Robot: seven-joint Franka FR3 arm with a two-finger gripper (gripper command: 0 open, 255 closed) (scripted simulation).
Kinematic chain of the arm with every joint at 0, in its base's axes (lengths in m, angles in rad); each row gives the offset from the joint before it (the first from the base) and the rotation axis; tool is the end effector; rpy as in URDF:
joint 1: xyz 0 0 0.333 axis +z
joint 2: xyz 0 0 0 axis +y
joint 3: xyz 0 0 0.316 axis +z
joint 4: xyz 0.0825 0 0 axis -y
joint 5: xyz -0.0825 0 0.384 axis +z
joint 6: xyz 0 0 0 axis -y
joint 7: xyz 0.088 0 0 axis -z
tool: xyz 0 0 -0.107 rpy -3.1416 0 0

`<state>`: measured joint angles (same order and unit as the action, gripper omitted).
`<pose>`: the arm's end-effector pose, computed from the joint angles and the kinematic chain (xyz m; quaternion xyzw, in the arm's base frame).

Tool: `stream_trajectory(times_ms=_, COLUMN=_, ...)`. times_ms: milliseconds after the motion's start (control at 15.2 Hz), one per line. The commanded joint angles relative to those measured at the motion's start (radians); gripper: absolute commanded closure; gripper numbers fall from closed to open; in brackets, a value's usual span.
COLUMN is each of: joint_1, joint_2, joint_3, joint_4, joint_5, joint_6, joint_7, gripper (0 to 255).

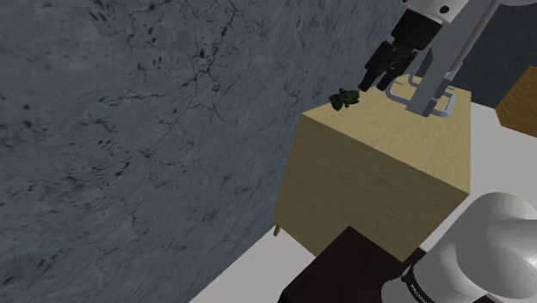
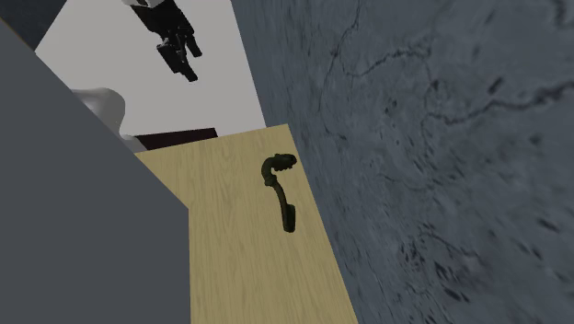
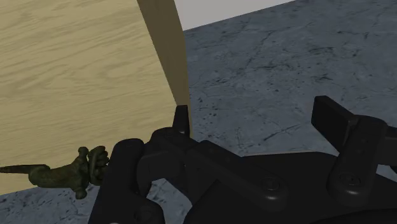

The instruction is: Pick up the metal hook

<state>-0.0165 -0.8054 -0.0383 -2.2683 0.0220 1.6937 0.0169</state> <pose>0.3119 -0.0201 0.6506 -0.9926 0.0314 -0.1153 0.0232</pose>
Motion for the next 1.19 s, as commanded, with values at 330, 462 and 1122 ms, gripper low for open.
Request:
stream_trajectory(times_ms=330, joint_1=-0.018, joint_2=0.153, joint_3=-0.085, joint_4=0.083, joint_5=-0.015, joint_6=0.054, joint_7=-0.068, gripper=0)
stream_trajectory(times_ms=462, joint_1=-0.022, joint_2=0.217, joint_3=-0.119, joint_4=0.123, joint_5=-0.015, joint_6=0.071, joint_7=-0.096, gripper=0)
stream_trajectory(times_ms=1122, joint_1=-0.038, joint_2=0.569, joint_3=-0.284, joint_4=0.396, joint_5=0.052, joint_6=0.102, joint_7=-0.251, gripper=0)
